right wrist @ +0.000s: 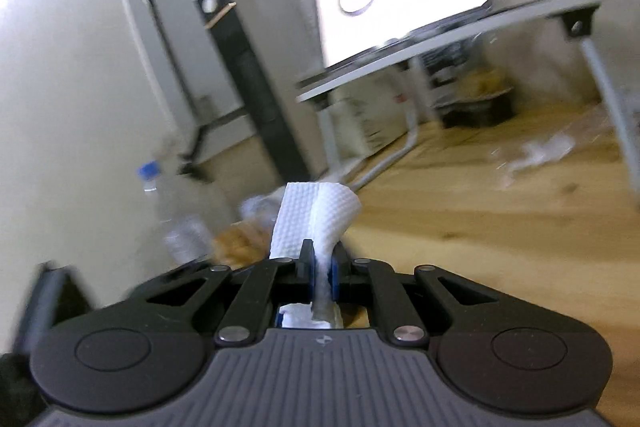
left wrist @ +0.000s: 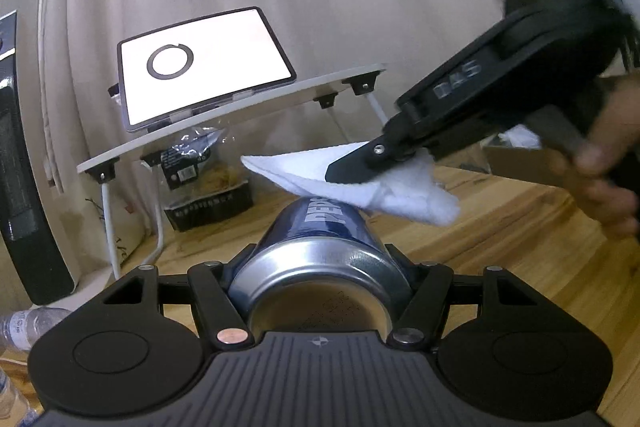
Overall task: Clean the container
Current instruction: 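Wipe the can's bottom with the towel in the right gripper while the left gripper holds the can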
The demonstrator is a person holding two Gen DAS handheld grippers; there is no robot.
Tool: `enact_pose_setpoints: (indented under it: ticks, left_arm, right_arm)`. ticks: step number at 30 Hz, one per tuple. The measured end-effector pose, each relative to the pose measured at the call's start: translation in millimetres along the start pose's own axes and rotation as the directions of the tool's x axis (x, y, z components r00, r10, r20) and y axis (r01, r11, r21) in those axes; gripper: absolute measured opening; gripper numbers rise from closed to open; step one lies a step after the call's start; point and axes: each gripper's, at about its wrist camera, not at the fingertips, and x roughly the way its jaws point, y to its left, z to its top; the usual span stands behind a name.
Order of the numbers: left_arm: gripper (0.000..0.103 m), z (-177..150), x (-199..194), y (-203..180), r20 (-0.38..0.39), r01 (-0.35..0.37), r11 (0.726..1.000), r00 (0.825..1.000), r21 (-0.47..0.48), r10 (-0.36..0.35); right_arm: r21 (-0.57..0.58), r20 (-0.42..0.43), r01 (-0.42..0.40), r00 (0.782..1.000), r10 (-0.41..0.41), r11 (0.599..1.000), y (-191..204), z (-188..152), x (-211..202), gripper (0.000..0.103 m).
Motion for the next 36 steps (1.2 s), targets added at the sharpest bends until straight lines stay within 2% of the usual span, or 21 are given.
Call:
enact_pose_setpoints:
  ticks: [5,8,11,15,18,20,23,27,29,32,36]
  left_arm:
    - [0.067,-1.3,1.6,10.5,-0.018,-0.010,0.998,1.000,-0.064,0.008]
    - [0.067,-2.0,3.7,14.0,-0.029,-0.006,0.996,1.000,-0.086,0.003]
    - [0.067,-1.8,3.1,10.3,-0.023,-0.012,0.998,1.000,-0.065,0.011]
    - [0.067,-1.1,1.4,2.8,-0.005,-0.016,1.000,1.000,-0.022,0.016]
    - [0.067,-0.6,-0.5,-0.9,-0.001,-0.018,1.000,1.000,-0.004,0.018]
    - [0.067,-0.3,-0.9,-0.9,0.000,-0.022,1.000,1.000,-0.005,0.022]
    - [0.067,-0.1,1.0,3.4,-0.014,-0.022,0.999,1.000,-0.028,0.021]
    - [0.067,-0.5,1.8,8.9,-0.020,-0.018,0.998,1.000,-0.058,0.017]
    - [0.067,-0.2,0.8,7.0,-0.014,-0.015,0.999,1.000,-0.047,0.015]
    - [0.067,0.3,-2.4,0.4,0.005,-0.013,1.000,1.000,-0.007,0.013]
    - [0.067,0.2,-6.8,-6.4,0.030,-0.022,0.999,0.999,0.032,0.021]
  right_arm:
    - [0.015,-0.025,-0.042,0.999,0.042,0.999,3.4,-7.2,-0.9,0.010]
    - [0.009,-0.060,-0.121,0.991,0.121,0.993,21.9,-18.7,-10.2,0.010]
    - [-0.004,-0.089,-0.179,0.980,0.178,0.984,36.9,-24.6,-19.9,0.010]
    - [-0.028,-0.064,-0.119,0.991,0.117,0.993,33.5,-14.7,-16.4,0.010]
    - [-0.054,-0.022,-0.014,1.000,0.012,0.998,20.4,-5.9,-10.1,0.010]
    - [-0.065,-0.012,0.025,1.000,-0.026,0.998,15.7,-1.9,-5.3,0.010]
    - [-0.046,-0.018,-0.011,1.000,0.010,0.999,19.1,-2.4,-1.0,0.010]
    - [-0.057,-0.062,-0.136,0.989,0.132,0.989,45.2,-9.8,-3.2,0.010]
    - [-0.084,-0.080,-0.164,0.984,0.158,0.983,56.5,-10.2,-4.8,0.010]
    - [-0.121,-0.067,-0.122,0.991,0.115,0.985,56.2,-5.1,-2.0,0.010]
    - [-0.142,-0.011,0.021,1.000,-0.023,0.990,36.0,7.0,8.2,0.010]
